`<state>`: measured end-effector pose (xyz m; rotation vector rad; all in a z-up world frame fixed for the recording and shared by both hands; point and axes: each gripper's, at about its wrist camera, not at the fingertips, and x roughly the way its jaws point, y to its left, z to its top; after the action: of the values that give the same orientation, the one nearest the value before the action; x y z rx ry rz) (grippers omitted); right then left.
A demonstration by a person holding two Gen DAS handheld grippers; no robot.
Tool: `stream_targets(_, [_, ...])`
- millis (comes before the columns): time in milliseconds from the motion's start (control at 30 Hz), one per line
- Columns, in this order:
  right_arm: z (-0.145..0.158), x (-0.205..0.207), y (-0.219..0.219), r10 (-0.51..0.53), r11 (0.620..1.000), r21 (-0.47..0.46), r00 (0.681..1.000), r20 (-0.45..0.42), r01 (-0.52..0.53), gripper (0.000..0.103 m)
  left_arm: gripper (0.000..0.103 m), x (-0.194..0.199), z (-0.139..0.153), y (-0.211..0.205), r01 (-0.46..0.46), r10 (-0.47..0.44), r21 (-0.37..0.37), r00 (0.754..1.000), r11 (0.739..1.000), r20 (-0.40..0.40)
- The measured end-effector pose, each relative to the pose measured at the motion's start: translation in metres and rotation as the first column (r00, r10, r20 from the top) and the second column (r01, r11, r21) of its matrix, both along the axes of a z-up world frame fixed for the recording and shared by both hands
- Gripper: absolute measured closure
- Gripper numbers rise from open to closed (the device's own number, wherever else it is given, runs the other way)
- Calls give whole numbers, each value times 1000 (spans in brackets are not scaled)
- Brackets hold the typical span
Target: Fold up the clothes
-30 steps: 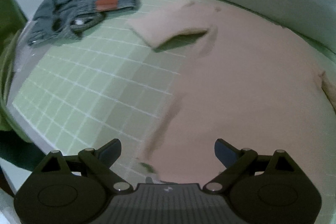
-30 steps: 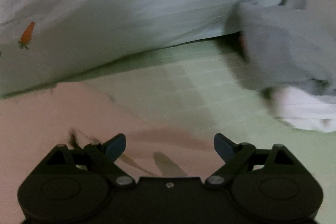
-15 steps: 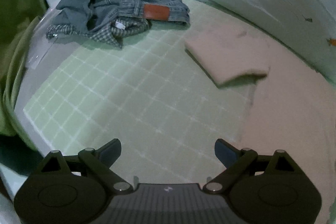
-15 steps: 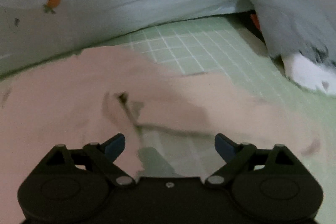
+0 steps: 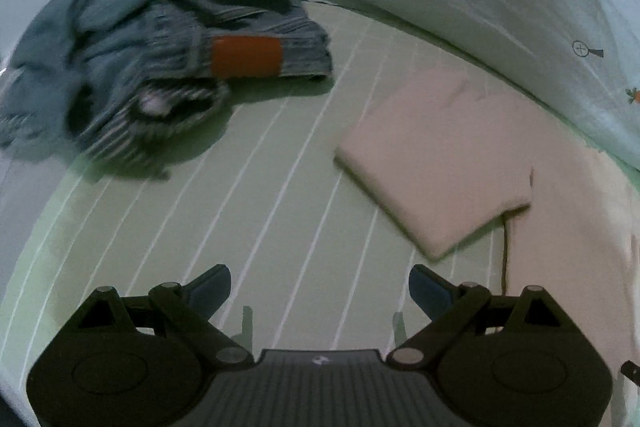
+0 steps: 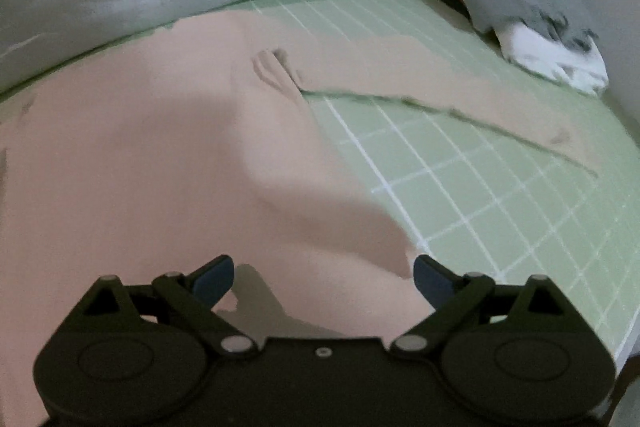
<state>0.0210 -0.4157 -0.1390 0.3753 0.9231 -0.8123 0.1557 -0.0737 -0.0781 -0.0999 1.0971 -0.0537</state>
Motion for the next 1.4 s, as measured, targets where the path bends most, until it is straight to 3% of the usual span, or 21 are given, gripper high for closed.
stream_targets(133, [4,5,-9,-112,993,-48,994,3,112,6,9,36,-14,-3,67,-67,-27,998,997,-14])
stream_targets(300, [8,12,-22,-192,980,-57,981,-8,191,6,22,65,-25,-19,142,-143,-76,990,987,-10])
stream_targets(400, [3,18,-23,-189,981,-51,981,-29,188,6,27,74,-33,-27,150,-151,-37,988,988,-23])
stream_targets(467, [1,23,-21,-171,984,-49,984,-48,169,6,41,76,-39,-30,161,-161,-3,986,987,-52])
stream_targets(533, [0,24,-21,-156,987,-46,986,-51,154,6,48,75,-40,-28,170,-171,-15,984,985,-54])
stream_targets(600, [1,23,-22,-149,988,-41,988,-48,147,6,66,76,-39,-24,169,-172,-59,984,984,-54])
stream_targets(667, [1,19,-26,-156,987,-33,987,-40,154,6,90,78,-38,-21,162,-168,-104,984,981,-55])
stream_targets(733, [1,15,-29,-168,986,-28,985,-33,167,6,98,80,-33,-27,169,-172,-86,985,982,-27])
stream_targets(900, [0,5,-36,-205,979,-18,979,-21,204,6,99,86,-3,-52,229,-222,-63,970,971,102])
stream_targets(967, [-1,1,-38,-220,975,-14,975,-19,220,6,99,85,10,-78,295,-284,-47,945,954,164])
stream_targets(1100, [-3,-1,-42,-233,972,-6,972,-20,233,6,99,79,26,-140,466,-449,-1,854,885,264])
stream_targets(1233, [-5,1,-45,-232,973,-3,972,-20,232,5,92,63,-4,-188,620,-607,-30,775,784,173])
stream_targets(1300, [-5,2,-47,-230,973,-1,973,-22,230,5,91,58,-19,-189,628,-621,-37,775,777,117])
stream_targets(1400, [-6,2,-49,-237,972,7,971,-21,237,2,73,58,-22,-168,603,-595,-83,797,793,102])
